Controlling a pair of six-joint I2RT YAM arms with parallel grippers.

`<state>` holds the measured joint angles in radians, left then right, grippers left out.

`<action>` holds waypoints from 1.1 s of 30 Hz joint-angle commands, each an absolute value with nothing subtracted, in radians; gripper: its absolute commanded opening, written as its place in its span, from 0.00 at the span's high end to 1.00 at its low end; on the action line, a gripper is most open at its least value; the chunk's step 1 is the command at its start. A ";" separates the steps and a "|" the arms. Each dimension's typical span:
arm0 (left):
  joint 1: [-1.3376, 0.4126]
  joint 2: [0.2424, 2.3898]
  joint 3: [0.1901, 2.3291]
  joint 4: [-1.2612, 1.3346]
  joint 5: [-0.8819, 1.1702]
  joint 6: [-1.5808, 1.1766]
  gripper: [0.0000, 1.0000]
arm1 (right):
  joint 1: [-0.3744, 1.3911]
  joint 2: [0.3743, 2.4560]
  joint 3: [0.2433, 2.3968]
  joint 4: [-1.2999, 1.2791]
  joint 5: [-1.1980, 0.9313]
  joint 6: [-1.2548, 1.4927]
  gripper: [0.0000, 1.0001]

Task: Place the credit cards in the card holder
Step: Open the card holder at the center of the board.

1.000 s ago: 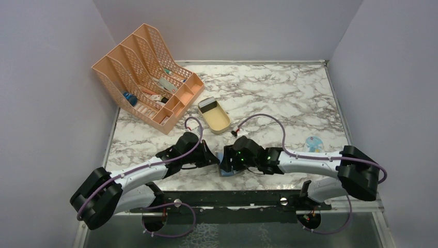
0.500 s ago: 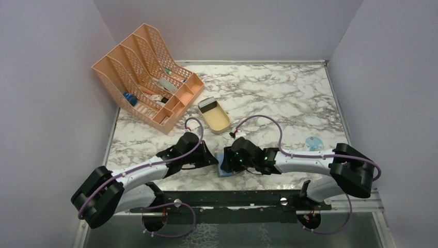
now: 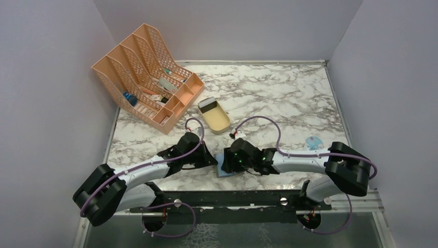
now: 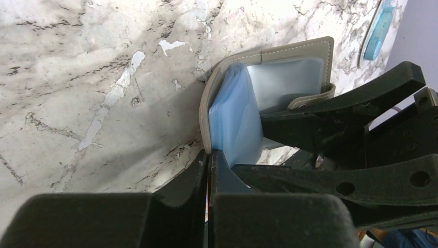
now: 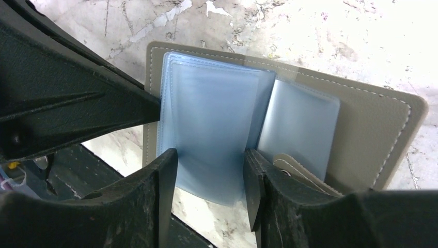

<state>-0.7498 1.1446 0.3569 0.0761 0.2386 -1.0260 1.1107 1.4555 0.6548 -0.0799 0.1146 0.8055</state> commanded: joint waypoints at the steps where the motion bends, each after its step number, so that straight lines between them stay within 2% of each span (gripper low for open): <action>1: -0.748 1.151 0.361 0.069 0.219 -1.008 1.00 | 1.107 1.460 0.631 -0.064 0.157 0.793 0.53; 6: -0.746 1.151 0.356 0.062 0.207 -1.008 0.98 | 1.108 1.444 0.610 -0.046 0.156 0.803 0.56; 11: -0.743 1.142 0.371 0.016 0.175 -1.001 0.90 | 1.108 1.425 0.585 -0.005 0.131 0.827 0.58; 13: -0.741 1.133 0.382 -0.007 0.159 -0.994 0.85 | 1.107 1.419 0.573 0.016 0.121 0.841 0.59; 17: -0.739 1.115 0.416 -0.061 0.137 -0.989 0.63 | 1.108 1.415 0.561 0.044 0.113 0.862 0.61; 20: -0.739 1.097 0.432 -0.058 0.154 -1.000 0.54 | 1.108 1.416 0.560 0.050 0.110 0.873 0.63; 27: -0.739 1.095 0.449 0.015 0.224 -1.057 0.43 | 1.108 1.398 0.552 0.057 0.114 0.886 0.64; 33: -0.739 1.082 0.453 0.045 0.219 -1.075 0.39 | 1.106 1.399 0.552 0.054 0.115 0.887 0.64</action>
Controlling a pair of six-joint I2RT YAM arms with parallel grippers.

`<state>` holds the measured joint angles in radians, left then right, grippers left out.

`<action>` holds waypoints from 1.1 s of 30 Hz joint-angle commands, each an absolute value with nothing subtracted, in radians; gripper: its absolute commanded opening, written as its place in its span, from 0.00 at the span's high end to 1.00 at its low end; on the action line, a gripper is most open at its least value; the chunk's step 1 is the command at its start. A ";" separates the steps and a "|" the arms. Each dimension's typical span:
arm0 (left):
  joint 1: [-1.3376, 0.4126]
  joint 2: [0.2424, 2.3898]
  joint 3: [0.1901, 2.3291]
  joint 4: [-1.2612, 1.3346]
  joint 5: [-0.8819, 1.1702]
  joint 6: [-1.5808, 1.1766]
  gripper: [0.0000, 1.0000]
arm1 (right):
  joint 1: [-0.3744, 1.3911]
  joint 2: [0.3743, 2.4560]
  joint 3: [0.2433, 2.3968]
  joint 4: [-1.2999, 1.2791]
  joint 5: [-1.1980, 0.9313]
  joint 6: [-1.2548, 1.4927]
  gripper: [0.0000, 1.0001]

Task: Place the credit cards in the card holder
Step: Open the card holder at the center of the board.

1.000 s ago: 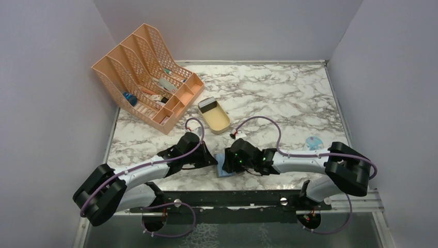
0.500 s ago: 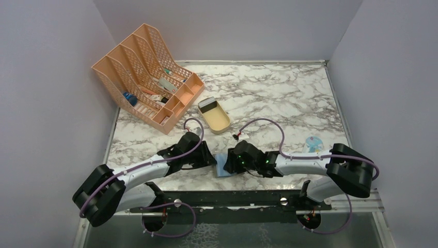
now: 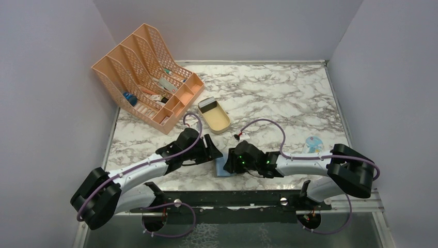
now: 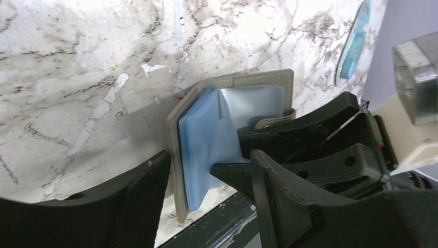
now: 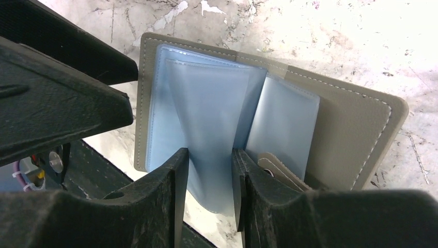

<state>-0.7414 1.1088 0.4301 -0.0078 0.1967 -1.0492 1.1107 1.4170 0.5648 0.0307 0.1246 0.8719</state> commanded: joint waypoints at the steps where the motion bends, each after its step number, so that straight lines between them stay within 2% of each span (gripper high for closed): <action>1: -0.739 1.082 0.451 0.057 0.224 -1.081 0.39 | 1.106 1.398 0.552 0.054 0.115 0.887 0.64; 20: -0.739 1.019 0.474 0.031 0.198 -1.120 0.38 | 1.106 1.387 0.555 0.043 0.130 0.870 0.66; 29: -0.727 1.111 0.394 0.264 0.285 -1.175 0.35 | 1.106 1.393 0.552 0.058 0.116 0.861 0.66; 33: -0.716 1.140 0.399 0.284 0.283 -1.164 0.35 | 1.106 1.386 0.551 0.061 0.111 0.855 0.66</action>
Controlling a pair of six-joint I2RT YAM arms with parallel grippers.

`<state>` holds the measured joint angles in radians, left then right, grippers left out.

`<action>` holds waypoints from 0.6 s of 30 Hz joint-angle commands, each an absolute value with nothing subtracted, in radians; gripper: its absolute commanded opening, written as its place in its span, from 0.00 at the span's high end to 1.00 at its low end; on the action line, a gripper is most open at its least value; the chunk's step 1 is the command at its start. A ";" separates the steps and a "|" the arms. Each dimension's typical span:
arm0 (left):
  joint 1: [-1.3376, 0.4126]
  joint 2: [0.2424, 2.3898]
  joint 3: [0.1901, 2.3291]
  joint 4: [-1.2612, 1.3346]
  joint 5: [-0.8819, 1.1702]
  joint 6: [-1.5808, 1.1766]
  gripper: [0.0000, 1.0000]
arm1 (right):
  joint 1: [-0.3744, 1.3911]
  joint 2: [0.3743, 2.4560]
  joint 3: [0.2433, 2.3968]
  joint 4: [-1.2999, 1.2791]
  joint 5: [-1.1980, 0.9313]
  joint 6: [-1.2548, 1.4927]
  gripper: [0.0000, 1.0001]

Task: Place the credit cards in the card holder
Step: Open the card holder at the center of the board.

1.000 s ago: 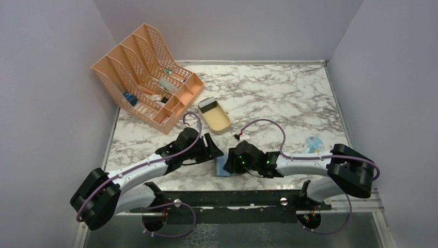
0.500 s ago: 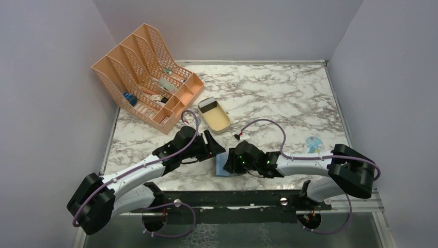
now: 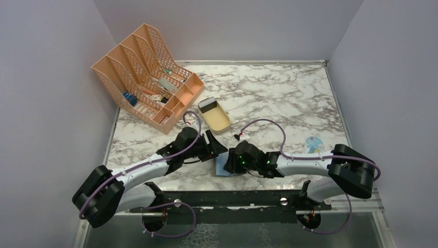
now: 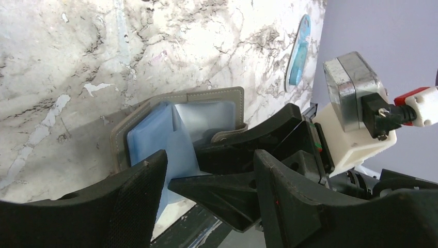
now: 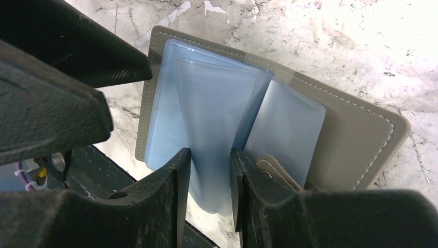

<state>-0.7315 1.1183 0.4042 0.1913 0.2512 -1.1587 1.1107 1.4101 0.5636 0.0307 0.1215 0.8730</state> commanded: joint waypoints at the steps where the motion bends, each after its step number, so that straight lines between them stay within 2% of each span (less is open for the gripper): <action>1: -0.711 1.146 0.401 0.287 0.286 -1.162 0.35 | 1.106 1.384 0.551 0.061 0.110 0.852 0.66; 18: -0.687 1.248 0.418 0.329 0.322 -1.168 0.36 | 1.106 1.373 0.550 0.051 0.124 0.843 0.66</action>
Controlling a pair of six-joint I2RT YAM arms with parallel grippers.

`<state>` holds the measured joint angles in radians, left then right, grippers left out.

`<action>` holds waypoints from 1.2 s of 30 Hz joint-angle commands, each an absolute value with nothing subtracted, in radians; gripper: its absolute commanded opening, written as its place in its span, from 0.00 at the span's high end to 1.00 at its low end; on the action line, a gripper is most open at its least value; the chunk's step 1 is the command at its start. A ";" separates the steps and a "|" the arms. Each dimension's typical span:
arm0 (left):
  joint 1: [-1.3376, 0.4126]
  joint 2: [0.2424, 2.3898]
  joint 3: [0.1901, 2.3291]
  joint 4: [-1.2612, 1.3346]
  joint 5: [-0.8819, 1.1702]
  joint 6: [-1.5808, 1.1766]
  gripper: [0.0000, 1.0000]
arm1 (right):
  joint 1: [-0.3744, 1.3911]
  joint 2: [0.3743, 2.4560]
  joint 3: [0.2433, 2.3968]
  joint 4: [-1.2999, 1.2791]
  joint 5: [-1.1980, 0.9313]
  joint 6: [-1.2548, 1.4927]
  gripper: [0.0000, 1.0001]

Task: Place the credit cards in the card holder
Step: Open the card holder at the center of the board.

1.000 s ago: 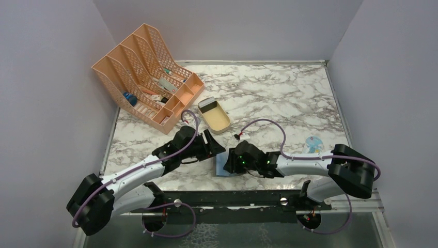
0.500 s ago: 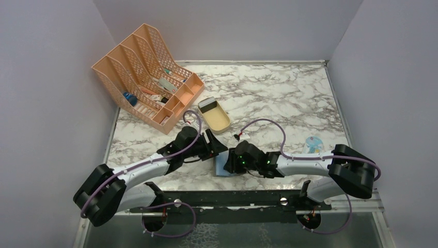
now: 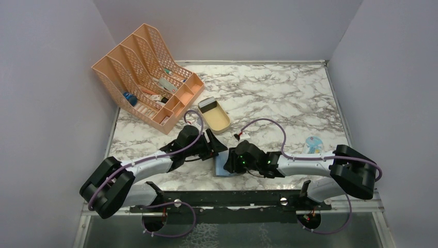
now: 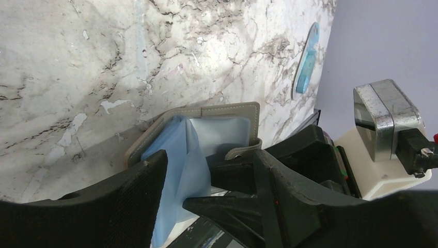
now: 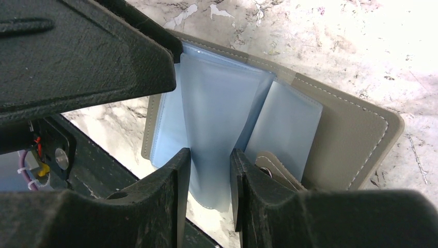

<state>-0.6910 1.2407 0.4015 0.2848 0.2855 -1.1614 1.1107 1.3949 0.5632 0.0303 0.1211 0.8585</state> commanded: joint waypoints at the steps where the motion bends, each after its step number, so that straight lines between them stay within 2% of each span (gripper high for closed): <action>1: -0.687 1.250 0.413 0.335 0.327 -1.173 0.36 | 1.106 1.376 0.550 0.052 0.124 0.844 0.66; 14: -0.699 1.270 0.393 0.414 0.388 -1.241 0.39 | 1.106 1.348 0.560 0.006 0.137 0.850 0.65; 19: -0.715 1.294 0.409 0.428 0.398 -1.243 0.42 | 1.106 1.264 0.598 -0.107 0.125 0.836 0.54; 22: -0.738 1.322 0.415 0.446 0.397 -1.250 0.46 | 1.106 1.190 0.613 -0.176 0.121 0.834 0.51; 28: -0.763 1.365 0.450 0.479 0.395 -1.259 0.50 | 1.106 1.084 0.590 -0.142 0.040 0.836 0.55; 36: -0.781 1.408 0.497 0.481 0.394 -1.255 0.51 | 1.106 1.075 0.589 -0.059 -0.019 0.836 0.60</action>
<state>-0.7708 1.3903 0.4660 0.4419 0.3767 -1.2522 1.1107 1.0836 0.5827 -0.1226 0.0334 0.8436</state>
